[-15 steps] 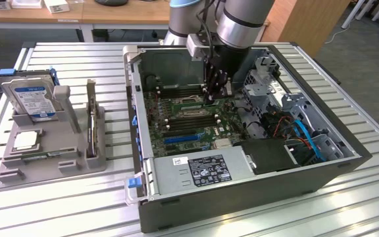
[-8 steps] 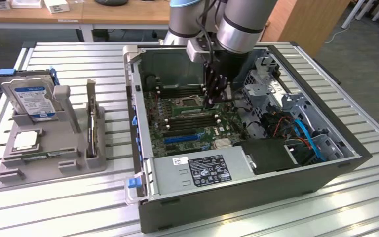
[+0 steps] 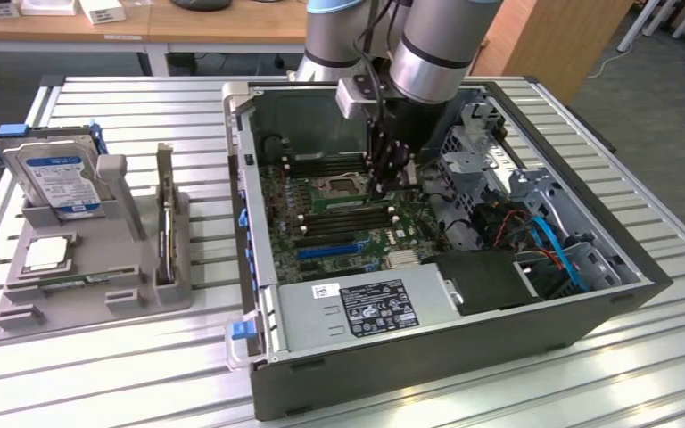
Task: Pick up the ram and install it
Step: 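Insert the ram into the slot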
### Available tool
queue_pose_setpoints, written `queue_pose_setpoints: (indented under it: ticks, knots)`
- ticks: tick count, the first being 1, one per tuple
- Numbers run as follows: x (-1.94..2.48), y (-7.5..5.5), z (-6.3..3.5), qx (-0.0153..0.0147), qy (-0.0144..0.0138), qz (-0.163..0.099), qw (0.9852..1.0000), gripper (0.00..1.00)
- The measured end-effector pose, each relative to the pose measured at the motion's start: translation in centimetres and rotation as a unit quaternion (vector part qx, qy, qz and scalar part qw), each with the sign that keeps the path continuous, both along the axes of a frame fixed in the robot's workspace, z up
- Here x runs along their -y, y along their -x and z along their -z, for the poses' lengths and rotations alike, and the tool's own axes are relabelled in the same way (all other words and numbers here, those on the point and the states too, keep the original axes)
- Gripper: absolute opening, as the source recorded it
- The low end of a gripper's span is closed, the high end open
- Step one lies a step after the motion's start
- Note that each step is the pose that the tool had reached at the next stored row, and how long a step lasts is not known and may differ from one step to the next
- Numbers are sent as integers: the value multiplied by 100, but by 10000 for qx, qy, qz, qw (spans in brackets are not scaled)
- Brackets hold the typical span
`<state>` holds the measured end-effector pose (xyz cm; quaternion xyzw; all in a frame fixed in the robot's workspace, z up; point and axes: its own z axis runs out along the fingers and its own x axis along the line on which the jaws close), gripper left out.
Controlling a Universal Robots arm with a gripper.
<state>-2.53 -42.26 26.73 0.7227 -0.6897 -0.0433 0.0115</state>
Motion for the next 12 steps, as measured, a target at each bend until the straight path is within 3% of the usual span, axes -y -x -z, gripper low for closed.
queue_pose_setpoints:
  ticks: [12]
  knots:
    - [-1, 1, 10, 13, -1, 108, 9999, 12]
